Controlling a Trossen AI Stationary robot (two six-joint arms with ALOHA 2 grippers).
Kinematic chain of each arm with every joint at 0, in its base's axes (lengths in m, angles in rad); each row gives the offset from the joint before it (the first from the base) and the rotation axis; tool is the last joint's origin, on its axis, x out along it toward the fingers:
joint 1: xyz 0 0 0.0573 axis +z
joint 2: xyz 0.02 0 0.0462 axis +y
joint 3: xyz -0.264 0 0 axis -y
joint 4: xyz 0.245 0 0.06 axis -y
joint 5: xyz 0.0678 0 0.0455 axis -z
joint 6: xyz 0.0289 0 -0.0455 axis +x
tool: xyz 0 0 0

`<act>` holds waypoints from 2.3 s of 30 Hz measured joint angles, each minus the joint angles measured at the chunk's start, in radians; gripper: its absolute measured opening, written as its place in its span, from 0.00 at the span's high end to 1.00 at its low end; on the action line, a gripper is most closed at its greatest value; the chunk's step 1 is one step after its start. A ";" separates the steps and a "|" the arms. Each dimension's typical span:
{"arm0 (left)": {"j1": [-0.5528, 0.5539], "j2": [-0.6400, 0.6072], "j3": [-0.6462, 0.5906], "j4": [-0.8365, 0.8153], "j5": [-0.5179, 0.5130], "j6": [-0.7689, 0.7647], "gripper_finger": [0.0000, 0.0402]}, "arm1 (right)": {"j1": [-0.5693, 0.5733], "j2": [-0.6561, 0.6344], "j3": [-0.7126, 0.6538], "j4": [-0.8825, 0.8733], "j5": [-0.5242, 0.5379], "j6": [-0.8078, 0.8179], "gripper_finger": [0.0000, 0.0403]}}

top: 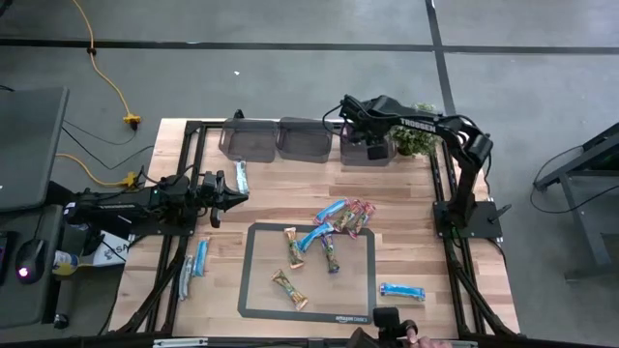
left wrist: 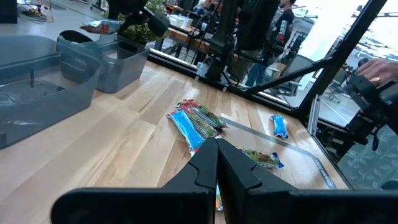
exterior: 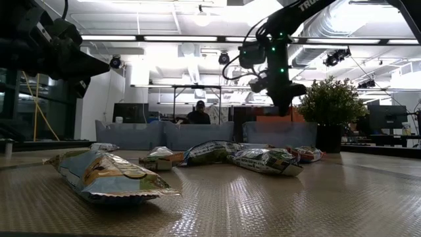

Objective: Pick and place Granola Bars by type
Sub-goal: Put the red granola bar into the right black bin

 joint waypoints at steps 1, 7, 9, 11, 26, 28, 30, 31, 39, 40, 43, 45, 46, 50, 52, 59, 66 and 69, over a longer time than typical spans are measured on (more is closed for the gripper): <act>0.000 0.000 0.000 0.000 0.000 0.000 1.00 | 0.000 0.000 0.000 0.000 -0.002 -0.006 0.78; 0.000 0.000 0.000 0.000 0.000 0.000 1.00 | -0.009 0.000 0.000 -0.009 -0.061 -0.003 0.78; 0.000 0.000 0.000 0.000 0.000 0.000 1.00 | -0.009 0.000 0.000 -0.010 -0.067 0.013 0.78; 0.000 0.000 0.000 0.000 0.000 0.000 1.00 | -0.009 0.000 0.000 -0.006 -0.049 0.031 0.78; 0.000 0.000 0.000 0.000 0.001 0.000 1.00 | -0.016 0.000 0.000 -0.035 -0.032 0.236 0.66; 0.000 0.000 0.000 0.000 0.002 0.000 1.00 | -0.016 0.000 0.000 -0.037 -0.032 0.301 0.62; 0.000 0.000 0.000 0.000 0.002 0.000 1.00 | -0.016 0.000 0.012 -0.043 -0.040 0.366 0.59; 0.000 0.000 0.000 0.000 0.002 0.000 1.00 | -0.016 0.000 0.020 -0.045 -0.052 0.393 0.57; 0.000 0.000 0.000 0.000 0.001 0.000 1.00 | -0.003 -0.040 0.093 -0.051 -0.213 0.459 0.48; 0.000 0.000 0.000 0.000 0.001 0.000 1.00 | 0.000 -0.046 0.103 -0.055 -0.234 0.470 0.48; 0.000 0.000 0.000 0.000 0.001 0.000 1.00 | 0.001 -0.077 0.118 -0.056 -0.331 0.515 0.48; 0.000 0.000 0.000 0.000 0.001 0.000 1.00 | 0.001 -0.103 0.118 -0.055 -0.419 0.544 0.48; 0.000 0.000 0.000 0.000 0.001 0.000 1.00 | 0.001 -0.118 0.118 -0.055 -0.466 0.553 0.48; 0.000 0.000 0.000 0.000 0.001 0.000 1.00 | 0.016 -0.158 0.116 -0.058 -0.654 0.555 0.48; 0.000 0.000 0.000 0.000 0.001 0.000 1.00 | 0.043 -0.179 0.116 -0.078 -0.691 0.518 0.48; 0.000 0.000 0.000 0.000 0.000 0.000 1.00 | 0.230 -0.200 0.116 -0.249 -0.581 0.199 0.48; 0.000 0.000 0.000 0.000 0.000 0.000 1.00 | 0.422 -0.200 0.115 -0.236 -0.413 -0.011 0.48; 0.000 0.000 0.000 0.000 0.000 0.000 1.00 | 0.468 -0.200 0.115 -0.193 -0.441 -0.014 0.48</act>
